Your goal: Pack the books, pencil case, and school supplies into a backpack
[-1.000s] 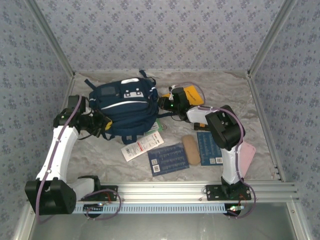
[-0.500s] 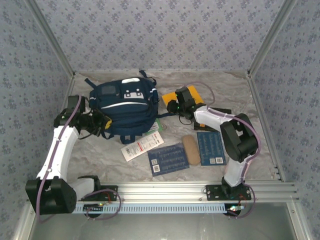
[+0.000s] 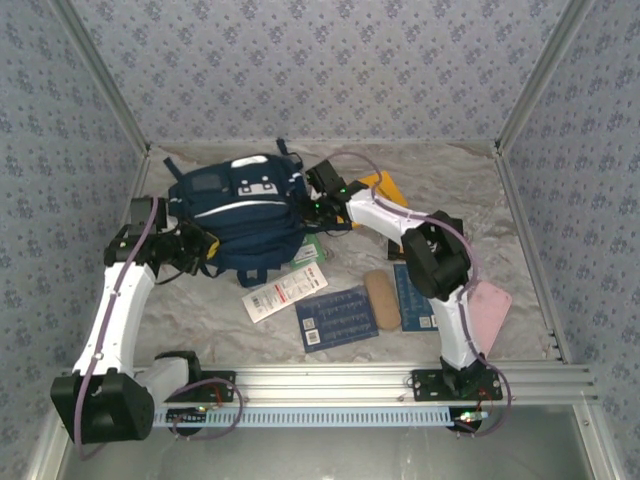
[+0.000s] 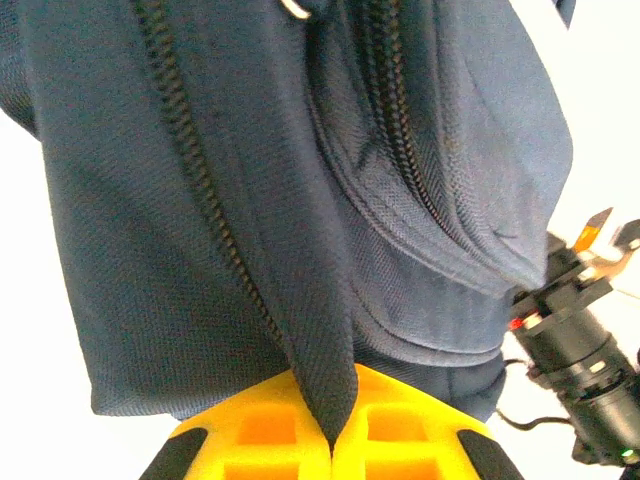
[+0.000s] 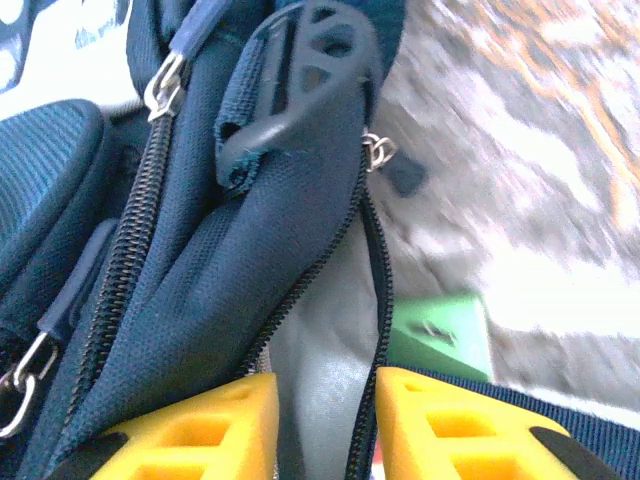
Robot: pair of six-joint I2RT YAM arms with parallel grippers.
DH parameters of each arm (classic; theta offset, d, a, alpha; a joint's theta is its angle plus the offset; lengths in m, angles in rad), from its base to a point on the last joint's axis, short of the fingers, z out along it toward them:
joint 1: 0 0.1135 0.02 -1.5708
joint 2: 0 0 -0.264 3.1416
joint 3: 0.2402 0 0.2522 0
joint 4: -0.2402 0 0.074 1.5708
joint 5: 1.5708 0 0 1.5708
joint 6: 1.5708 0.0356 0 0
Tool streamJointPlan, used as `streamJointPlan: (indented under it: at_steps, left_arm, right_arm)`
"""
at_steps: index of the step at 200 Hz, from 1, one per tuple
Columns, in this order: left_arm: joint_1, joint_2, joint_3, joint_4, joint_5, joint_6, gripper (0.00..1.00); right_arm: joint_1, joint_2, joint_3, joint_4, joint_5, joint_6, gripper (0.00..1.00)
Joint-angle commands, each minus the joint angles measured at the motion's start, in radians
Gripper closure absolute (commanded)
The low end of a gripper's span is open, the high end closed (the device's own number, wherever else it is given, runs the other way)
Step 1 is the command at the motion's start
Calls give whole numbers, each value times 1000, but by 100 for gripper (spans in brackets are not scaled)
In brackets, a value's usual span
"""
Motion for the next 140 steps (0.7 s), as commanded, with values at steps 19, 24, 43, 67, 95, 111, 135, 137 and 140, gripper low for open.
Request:
streamJointPlan:
  at_steps: [19, 24, 43, 67, 95, 111, 135, 137, 140]
  left_arm:
    - [-8, -27, 3, 48, -22, 13, 99]
    - [-7, -25, -3, 55, -37, 9, 99]
    - [-7, -19, -30, 85, -109, 0, 98]
    - [-13, 10, -75, 147, -145, 5, 94]
    - [-63, 84, -80, 154, -106, 102, 91]
    - [-115, 92, -106, 165, -100, 113, 90]
    - [-187, 52, -177, 208, -85, 82, 85]
    - [-193, 48, -183, 211, -85, 79, 85]
    - [-204, 39, -191, 213, -88, 75, 84]
  right_arm:
    - [25, 140, 289, -135, -105, -49, 62]
    - [26, 144, 303, -163, -77, -60, 61]
    - [23, 100, 297, -312, 202, -100, 58]
    - [20, -86, 72, -260, 488, -126, 47]
    - [-6, -306, -159, -179, 539, -144, 46]
    - [-29, -419, -265, -149, 469, -147, 45]
    - [-50, -597, -488, -47, 325, -135, 23]
    - [-52, -609, -505, -38, 306, -133, 22]
    - [-54, -630, -537, -24, 288, -127, 22]
